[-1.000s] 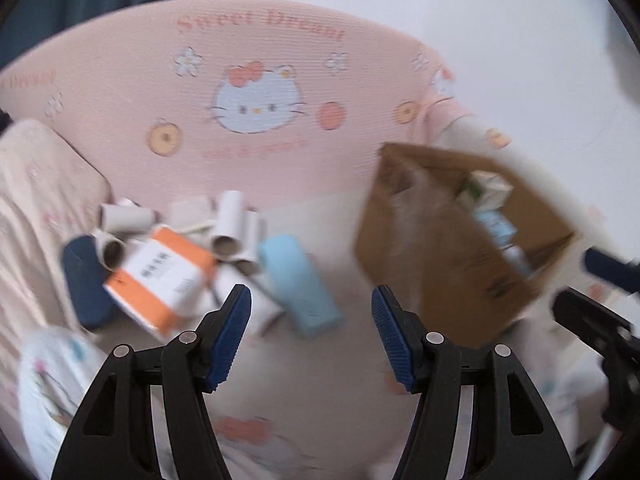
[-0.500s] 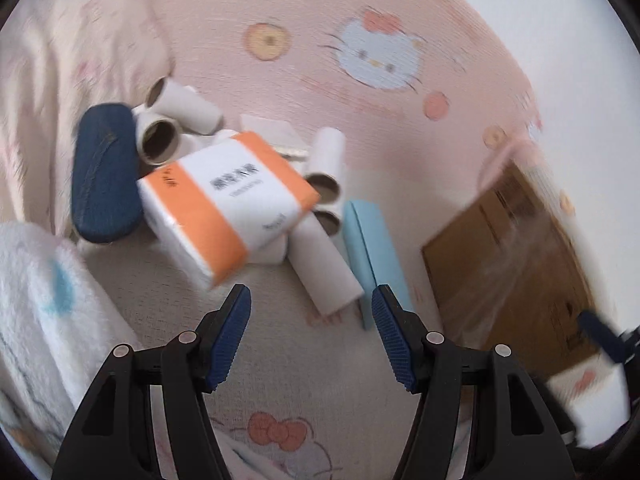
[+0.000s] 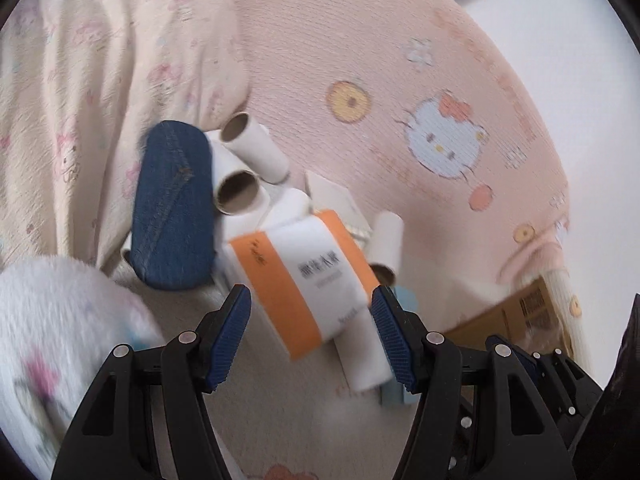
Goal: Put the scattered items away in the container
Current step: 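Lower the left gripper onto the orange-and-white tissue pack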
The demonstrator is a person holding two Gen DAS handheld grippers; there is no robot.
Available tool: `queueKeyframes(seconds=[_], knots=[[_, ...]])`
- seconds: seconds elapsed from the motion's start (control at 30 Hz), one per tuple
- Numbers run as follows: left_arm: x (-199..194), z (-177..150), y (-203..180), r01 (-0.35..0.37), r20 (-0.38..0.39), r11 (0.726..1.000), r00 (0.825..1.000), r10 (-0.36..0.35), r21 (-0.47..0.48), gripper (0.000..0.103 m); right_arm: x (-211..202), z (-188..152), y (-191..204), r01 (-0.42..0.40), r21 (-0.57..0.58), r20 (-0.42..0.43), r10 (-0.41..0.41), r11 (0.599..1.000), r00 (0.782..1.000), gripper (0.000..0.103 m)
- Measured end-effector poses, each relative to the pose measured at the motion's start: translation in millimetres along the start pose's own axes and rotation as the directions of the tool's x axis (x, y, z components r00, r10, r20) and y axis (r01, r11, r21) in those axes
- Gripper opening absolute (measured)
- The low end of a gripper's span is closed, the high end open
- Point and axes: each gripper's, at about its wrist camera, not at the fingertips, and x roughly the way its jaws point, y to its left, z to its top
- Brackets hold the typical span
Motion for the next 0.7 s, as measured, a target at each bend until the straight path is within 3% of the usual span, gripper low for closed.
queueKeyframes(seconds=[0.13, 0.23, 0.37, 0.5, 0.63, 0.67, 0.7], knots=[[6, 7, 5, 0.007, 0.002, 0.999, 1.000, -0.007, -0.034, 0.067, 22, 21, -24, -0.154, 0.195, -0.003, 0.157, 0.969, 0.988, 0.063], [15, 8, 8, 0.010, -0.011, 0.999, 1.000, -0.010, -0.039, 0.067, 39, 30, -36, -0.213, 0.310, -0.005, 0.226, 0.926, 0.974, 0.063], [20, 12, 18, 0.049, 0.009, 0.993, 0.999, -0.048, -0.111, 0.066, 61, 40, -33, -0.220, 0.345, -0.055, 0.253, 0.912, 0.966, 0.063], [26, 9, 14, 0.008, 0.004, 0.997, 1.000, -0.008, -0.079, 0.061, 74, 50, -31, -0.258, 0.350, -0.058, 0.295, 0.901, 0.954, 0.062], [28, 8, 18, -0.012, 0.005, 0.996, 1.000, 0.012, -0.086, 0.053, 85, 59, -33, -0.303, 0.403, -0.031, 0.343, 0.864, 0.939, 0.062], [27, 8, 20, -0.013, 0.004, 0.996, 1.000, 0.013, -0.092, 0.049, 89, 60, -34, -0.314, 0.419, -0.034, 0.360, 0.852, 0.932, 0.061], [26, 8, 22, -0.007, 0.003, 0.995, 1.000, 0.007, -0.101, 0.048, 93, 60, -35, -0.327, 0.441, -0.037, 0.381, 0.836, 0.924, 0.053]])
